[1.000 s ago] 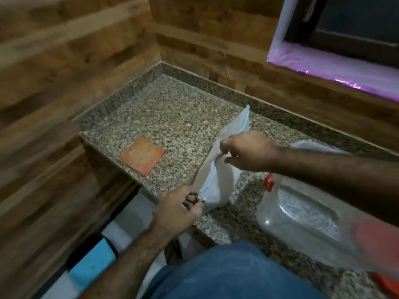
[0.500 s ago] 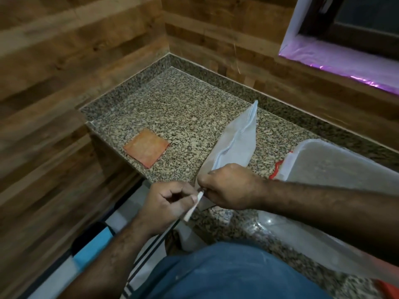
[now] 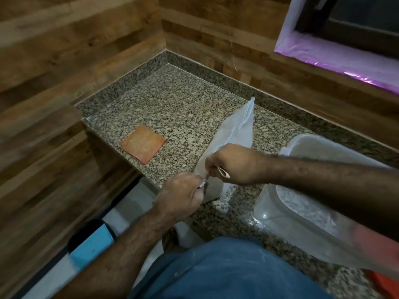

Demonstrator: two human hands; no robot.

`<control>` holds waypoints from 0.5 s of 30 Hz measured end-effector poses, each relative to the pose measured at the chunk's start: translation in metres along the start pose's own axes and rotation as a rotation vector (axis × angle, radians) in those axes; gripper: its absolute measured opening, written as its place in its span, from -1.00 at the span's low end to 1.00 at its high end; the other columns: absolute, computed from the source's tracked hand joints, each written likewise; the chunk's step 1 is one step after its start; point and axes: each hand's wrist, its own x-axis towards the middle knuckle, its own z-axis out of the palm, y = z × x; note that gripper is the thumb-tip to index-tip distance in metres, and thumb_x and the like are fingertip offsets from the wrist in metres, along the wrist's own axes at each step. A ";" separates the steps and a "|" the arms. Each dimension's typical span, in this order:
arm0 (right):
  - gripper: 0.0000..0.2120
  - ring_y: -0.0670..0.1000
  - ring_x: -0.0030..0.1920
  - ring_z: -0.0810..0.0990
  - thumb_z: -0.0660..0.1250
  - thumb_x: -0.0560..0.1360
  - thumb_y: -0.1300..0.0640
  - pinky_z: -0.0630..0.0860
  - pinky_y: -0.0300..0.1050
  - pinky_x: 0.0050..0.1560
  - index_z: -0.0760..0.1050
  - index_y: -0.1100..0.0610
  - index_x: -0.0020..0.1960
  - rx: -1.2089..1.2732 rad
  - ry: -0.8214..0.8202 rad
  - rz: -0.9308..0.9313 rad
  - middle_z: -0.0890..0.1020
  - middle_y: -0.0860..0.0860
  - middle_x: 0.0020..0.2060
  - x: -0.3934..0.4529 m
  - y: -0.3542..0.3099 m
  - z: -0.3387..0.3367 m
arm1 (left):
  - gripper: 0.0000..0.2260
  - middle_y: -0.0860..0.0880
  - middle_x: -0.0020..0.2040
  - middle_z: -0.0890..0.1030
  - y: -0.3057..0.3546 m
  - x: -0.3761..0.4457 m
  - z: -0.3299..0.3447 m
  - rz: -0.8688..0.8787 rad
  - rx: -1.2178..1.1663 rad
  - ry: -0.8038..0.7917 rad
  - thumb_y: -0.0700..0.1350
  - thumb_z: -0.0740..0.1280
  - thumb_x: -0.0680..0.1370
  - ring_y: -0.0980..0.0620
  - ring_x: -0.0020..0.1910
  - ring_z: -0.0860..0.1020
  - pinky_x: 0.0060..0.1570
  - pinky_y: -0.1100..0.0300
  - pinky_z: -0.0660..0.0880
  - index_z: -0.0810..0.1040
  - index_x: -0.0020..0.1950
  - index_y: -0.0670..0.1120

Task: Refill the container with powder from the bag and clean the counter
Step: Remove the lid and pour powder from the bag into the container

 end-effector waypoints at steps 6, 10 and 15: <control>-0.80 -0.11 -0.10 0.62 0.41 0.63 0.22 0.61 -0.11 -0.04 0.69 -0.02 0.16 -0.096 0.039 0.178 0.71 -0.10 -0.01 0.009 0.036 -0.031 | -0.63 -0.02 -0.39 0.44 -0.004 -0.004 0.004 -0.007 -0.002 0.061 0.03 0.30 0.62 -0.02 -0.37 0.38 -0.40 0.05 0.37 0.45 -0.32 -0.14; -0.74 0.00 0.00 0.64 0.40 0.59 0.28 0.62 -0.05 0.05 0.70 0.00 0.17 -0.131 0.100 0.323 0.75 -0.01 0.09 0.021 0.078 -0.050 | -0.64 -0.02 -0.42 0.43 -0.007 -0.006 0.005 0.015 -0.010 0.068 0.00 0.33 0.59 -0.04 -0.41 0.38 -0.40 0.08 0.33 0.43 -0.35 -0.13; -0.74 0.06 -0.05 0.66 0.37 0.63 0.25 0.59 -0.07 -0.11 0.70 0.03 0.25 -0.167 0.234 0.513 0.74 0.06 0.13 0.035 0.130 -0.080 | -0.65 0.00 -0.44 0.40 -0.009 -0.002 0.003 0.022 -0.075 0.044 0.01 0.33 0.57 0.03 -0.42 0.32 -0.34 0.14 0.16 0.39 -0.37 -0.09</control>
